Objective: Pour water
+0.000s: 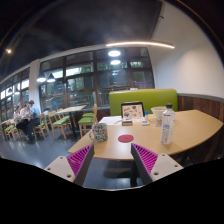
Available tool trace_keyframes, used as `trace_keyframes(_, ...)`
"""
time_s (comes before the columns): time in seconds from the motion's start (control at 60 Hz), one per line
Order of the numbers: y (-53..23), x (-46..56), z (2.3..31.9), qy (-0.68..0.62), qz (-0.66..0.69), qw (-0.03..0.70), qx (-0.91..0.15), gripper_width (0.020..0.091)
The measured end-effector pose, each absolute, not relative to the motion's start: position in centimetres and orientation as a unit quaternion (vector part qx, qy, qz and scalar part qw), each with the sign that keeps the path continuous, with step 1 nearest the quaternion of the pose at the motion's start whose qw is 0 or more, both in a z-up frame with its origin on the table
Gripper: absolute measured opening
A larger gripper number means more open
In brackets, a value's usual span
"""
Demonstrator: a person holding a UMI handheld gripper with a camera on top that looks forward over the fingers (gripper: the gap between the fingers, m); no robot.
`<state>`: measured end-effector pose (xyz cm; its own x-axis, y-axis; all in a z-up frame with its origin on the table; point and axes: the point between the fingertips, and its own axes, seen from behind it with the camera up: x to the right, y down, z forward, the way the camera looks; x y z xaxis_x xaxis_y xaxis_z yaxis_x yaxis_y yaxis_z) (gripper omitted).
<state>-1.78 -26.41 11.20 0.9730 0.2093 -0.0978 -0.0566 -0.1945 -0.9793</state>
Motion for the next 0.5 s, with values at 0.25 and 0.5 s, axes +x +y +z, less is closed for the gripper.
trace_keyframes(0.25,-24.6,2.9,12.6,-0.032,0.084,0.662,-0.745,0.0803)
trace_keyframes(0.5,-18.4,15.3,11.7,0.014,-0.022,0.671,-0.741,0.0801)
